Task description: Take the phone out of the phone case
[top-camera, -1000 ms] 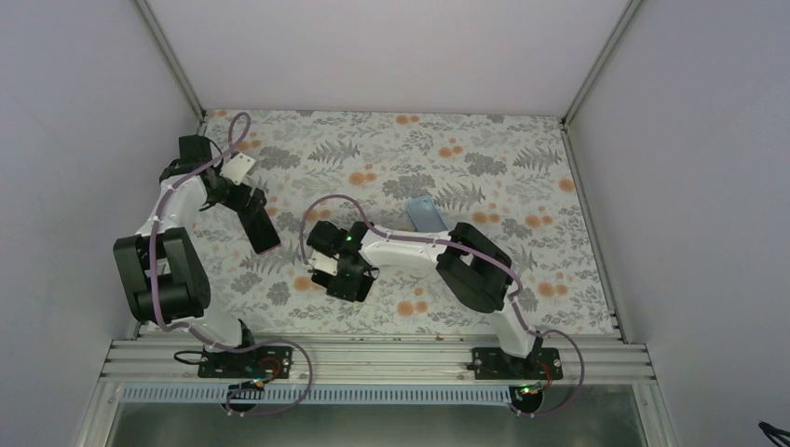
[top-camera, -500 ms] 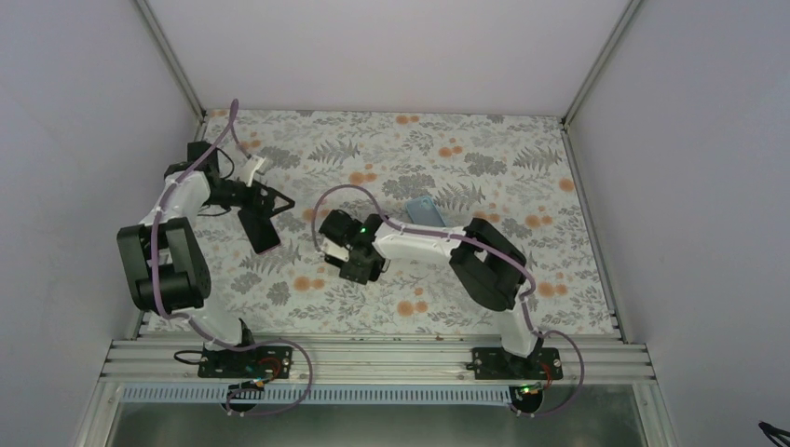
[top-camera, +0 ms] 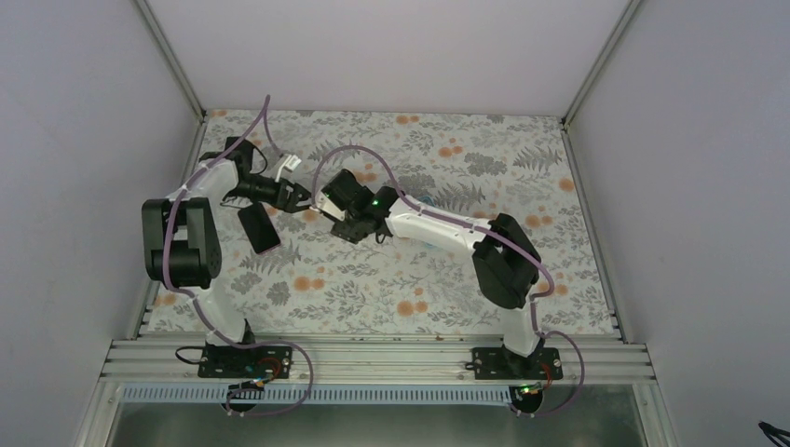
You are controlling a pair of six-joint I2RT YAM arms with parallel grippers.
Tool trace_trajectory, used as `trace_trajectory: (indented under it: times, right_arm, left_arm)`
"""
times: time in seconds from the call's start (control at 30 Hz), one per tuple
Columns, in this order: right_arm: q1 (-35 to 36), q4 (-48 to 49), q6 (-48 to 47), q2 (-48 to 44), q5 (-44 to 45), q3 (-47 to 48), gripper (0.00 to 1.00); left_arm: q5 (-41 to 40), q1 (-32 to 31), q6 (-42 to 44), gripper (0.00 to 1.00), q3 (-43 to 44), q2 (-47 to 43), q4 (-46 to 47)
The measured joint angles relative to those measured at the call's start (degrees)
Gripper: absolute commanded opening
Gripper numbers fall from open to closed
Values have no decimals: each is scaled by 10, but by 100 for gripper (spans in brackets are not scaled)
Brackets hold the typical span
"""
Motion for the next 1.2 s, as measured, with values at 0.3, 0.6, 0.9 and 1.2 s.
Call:
trace_trajectory:
  times: [0.3,0.6,0.9,1.2]
  right_arm:
    - [0,5,-4,1,1,35,53]
    - [1,5,-7,3,1,39,53]
    - [0,6,-10,12,6,49,65]
    - [-16,-5,-15,-6,-72,46,100]
  left_arm:
    - [18,-16,-19,85,51,70,1]
    - [53,-30,-16,48,67,78,-21]
    - [99,-38,45,3,93,85,-106]
    - [63,-42,124,2,117,84,-165]
